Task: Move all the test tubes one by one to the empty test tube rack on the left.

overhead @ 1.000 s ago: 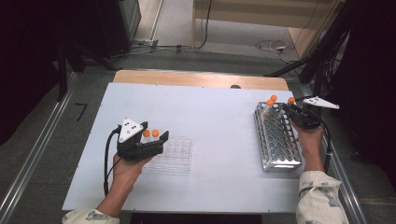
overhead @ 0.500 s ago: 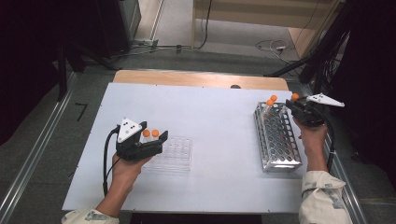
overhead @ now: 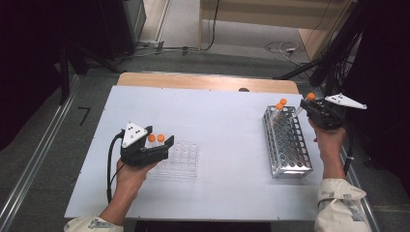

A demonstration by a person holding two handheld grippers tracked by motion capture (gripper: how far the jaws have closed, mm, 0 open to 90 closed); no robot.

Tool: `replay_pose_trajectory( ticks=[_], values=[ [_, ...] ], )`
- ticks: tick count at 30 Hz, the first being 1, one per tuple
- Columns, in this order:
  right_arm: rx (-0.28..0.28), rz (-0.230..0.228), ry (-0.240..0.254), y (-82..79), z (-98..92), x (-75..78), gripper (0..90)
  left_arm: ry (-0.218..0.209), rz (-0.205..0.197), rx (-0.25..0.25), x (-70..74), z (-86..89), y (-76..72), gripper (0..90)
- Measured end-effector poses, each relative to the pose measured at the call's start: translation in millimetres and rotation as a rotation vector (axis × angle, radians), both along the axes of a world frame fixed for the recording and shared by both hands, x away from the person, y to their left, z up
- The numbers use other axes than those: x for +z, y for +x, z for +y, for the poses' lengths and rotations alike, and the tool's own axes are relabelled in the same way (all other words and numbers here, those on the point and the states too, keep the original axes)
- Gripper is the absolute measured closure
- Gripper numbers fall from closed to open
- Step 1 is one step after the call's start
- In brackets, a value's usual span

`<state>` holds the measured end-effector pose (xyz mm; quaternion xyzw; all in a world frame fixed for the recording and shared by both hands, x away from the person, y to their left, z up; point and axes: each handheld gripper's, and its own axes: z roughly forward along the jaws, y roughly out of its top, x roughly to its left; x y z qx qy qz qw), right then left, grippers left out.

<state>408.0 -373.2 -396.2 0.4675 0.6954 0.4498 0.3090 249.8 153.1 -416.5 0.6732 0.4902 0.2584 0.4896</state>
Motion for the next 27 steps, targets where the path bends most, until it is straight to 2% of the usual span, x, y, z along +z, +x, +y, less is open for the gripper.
replay_pose_trajectory(
  ticks=[7,10,16,27],
  values=[
    [0.024,0.029,0.026,-8.7,2.6,5.7,71.7,-0.003,0.001,-0.001,-0.1,-0.1,-0.1,19.8],
    [0.039,0.024,0.035,-15.0,5.6,9.0,71.7,-0.002,0.0,0.0,0.1,-0.2,-0.4,19.8],
    [0.054,0.011,0.01,-26.8,18.1,16.6,71.6,-0.002,-0.001,0.001,0.3,-0.1,-0.8,19.8],
    [0.108,0.012,0.008,-43.4,35.6,20.3,71.6,-0.003,-0.003,0.0,0.2,-0.8,-1.1,19.8]
  ],
)
